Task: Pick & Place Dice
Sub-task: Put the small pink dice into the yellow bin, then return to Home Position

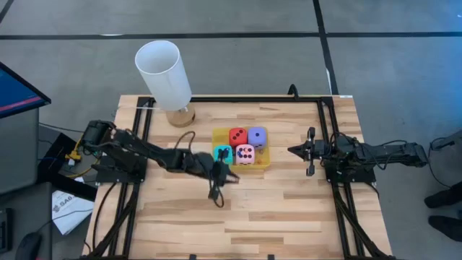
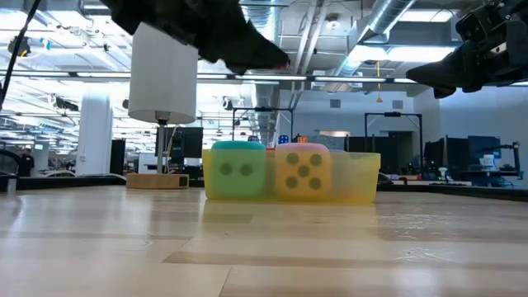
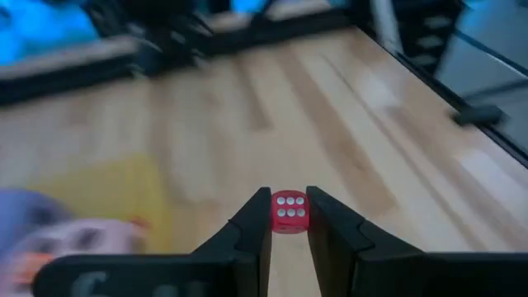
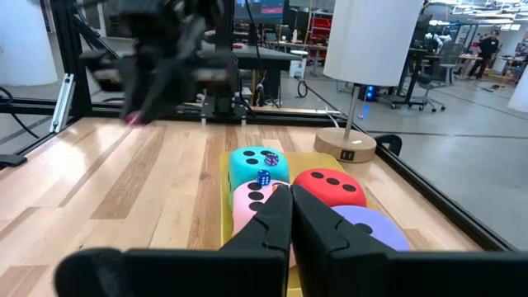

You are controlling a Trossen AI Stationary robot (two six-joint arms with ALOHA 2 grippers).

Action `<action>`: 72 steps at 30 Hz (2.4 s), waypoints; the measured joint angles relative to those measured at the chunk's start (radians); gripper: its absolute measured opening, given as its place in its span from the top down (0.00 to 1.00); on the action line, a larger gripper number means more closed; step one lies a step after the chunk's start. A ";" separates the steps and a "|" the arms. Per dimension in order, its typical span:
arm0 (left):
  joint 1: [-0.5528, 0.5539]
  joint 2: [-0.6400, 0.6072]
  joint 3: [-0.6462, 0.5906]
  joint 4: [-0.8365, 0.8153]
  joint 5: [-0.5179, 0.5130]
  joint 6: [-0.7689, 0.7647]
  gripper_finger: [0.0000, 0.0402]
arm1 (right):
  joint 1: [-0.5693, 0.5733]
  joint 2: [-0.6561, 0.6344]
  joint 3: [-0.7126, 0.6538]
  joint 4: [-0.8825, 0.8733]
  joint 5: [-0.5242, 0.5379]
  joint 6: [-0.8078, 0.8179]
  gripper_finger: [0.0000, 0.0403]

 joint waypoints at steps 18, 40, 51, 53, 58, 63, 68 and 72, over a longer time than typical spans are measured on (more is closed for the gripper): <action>0.280 -0.026 0.000 0.019 -0.064 0.007 0.86 | 0.000 0.000 0.000 0.000 0.000 0.000 1.00; 0.321 -0.026 0.000 -0.013 -0.075 -0.055 0.66 | 0.000 0.000 0.000 0.000 0.000 0.000 1.00; 0.321 -0.026 0.000 0.007 -0.075 -0.056 0.78 | 0.000 0.000 0.000 0.000 0.000 0.000 1.00; 0.321 -0.027 0.000 0.013 -0.075 -0.056 0.81 | 0.000 0.000 0.000 0.000 0.000 0.000 1.00; 0.314 -0.042 0.001 0.026 -0.072 -0.055 0.92 | 0.000 0.000 0.000 0.000 0.000 0.000 1.00; 0.299 -0.106 0.001 -0.012 -0.073 -0.055 0.99 | 0.000 0.000 0.000 0.002 0.000 0.000 1.00; 0.269 -0.218 0.001 -0.117 -0.067 -0.054 0.98 | 0.001 0.000 0.000 0.003 0.000 0.000 1.00; 0.233 -0.320 0.000 -0.218 -0.064 -0.053 0.99 | 0.001 0.000 0.000 0.003 0.000 0.000 1.00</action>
